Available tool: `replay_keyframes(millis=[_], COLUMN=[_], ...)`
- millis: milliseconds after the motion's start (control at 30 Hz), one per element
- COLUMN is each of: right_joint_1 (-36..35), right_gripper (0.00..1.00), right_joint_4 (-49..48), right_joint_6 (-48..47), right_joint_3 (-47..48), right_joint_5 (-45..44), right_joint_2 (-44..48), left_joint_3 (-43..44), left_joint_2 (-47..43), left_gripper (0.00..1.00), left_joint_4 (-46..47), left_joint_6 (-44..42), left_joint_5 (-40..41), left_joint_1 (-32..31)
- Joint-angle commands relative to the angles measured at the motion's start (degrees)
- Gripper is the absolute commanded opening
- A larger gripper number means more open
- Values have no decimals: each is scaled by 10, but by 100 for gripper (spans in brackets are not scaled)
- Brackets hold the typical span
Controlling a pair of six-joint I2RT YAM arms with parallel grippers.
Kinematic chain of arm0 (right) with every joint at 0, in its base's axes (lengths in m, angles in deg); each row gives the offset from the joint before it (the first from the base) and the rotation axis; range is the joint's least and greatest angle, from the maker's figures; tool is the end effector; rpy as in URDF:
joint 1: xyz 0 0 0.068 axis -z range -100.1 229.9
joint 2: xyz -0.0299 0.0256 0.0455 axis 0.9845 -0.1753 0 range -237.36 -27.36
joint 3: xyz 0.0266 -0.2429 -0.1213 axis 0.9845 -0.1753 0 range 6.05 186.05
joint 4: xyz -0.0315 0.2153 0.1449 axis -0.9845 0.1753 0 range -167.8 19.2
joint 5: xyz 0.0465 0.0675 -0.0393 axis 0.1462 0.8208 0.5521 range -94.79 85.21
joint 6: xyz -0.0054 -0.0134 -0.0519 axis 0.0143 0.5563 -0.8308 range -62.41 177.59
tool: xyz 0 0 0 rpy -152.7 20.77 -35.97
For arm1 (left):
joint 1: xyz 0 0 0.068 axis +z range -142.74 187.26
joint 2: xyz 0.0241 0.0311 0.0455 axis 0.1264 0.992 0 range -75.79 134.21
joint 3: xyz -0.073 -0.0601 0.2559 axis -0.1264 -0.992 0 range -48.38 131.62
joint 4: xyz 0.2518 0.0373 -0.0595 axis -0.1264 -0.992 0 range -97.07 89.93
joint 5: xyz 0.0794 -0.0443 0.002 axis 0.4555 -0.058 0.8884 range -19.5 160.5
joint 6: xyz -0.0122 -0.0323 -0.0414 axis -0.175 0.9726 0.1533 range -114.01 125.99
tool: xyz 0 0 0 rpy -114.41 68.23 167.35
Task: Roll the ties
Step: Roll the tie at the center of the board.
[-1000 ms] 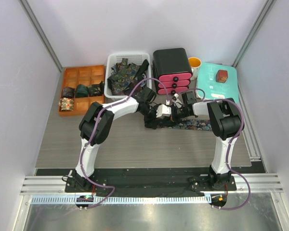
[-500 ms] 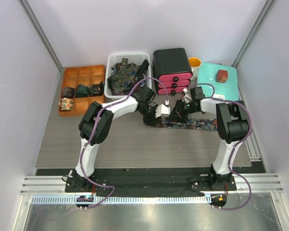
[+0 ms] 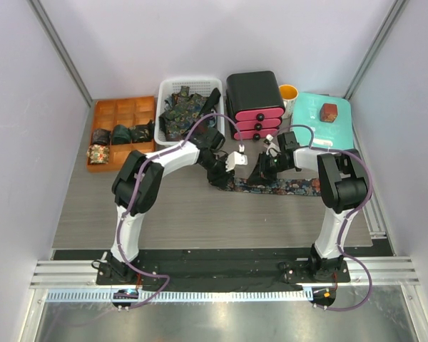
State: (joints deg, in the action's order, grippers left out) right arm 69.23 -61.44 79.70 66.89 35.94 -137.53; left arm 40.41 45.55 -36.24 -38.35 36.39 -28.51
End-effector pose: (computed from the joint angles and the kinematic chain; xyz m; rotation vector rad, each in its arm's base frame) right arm 0.3473 0.0890 0.1226 0.0546 2.7278 1.1338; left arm 0.3401 -0.2697 0.1613 1.8084 1.9153 -0.7676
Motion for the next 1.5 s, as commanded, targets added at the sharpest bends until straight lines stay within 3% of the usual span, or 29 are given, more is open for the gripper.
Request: replay_keyframes(millis=[0,133,267,467,667,867,1133,1200,1300,1333,1433,1467], right_joint_1=[-7,-7,-7,-10,-46,-67,-78,-81,-80,-80,-73,-71], right_gripper=[20,19,21,42,49,52,51,49,28,15,1,1], right_joint_4=[34,34,32,-75,-196,-290,-331,-324,-295,-271,-232,-224], right_joint_6=[-49,-59,-59,81,229,258,264,258,233,225,197,180], right_joint_3=[-13,-7,8,-16,-98,-114,-108,-101,-95,-93,-93,-94], right_joint_5=[-74,-79,-54,33,41,30,13,12,4,1,-13,-14], right_joint_2=[-21,-26,-14,50,80,60,31,25,22,22,21,20], left_joint_3=[-34,-35,-34,-26,-11,-10,-13,-11,-9,-9,-11,-11], left_joint_2=[-54,-42,-24,-8,7,8,7,7,9,9,7,7], left_gripper=[25,25,25,26,27,28,29,29,30,30,32,36], left_joint_4=[42,41,2,-14,-16,-17,-18,-19,-21,-21,-20,-20], left_joint_6=[60,60,0,0,19,20,14,14,14,13,14,14], left_joint_5=[4,11,39,84,106,102,98,98,99,99,98,98], left_joint_1=[17,16,7,-21,-26,-26,-26,-26,-26,-26,-26,-26])
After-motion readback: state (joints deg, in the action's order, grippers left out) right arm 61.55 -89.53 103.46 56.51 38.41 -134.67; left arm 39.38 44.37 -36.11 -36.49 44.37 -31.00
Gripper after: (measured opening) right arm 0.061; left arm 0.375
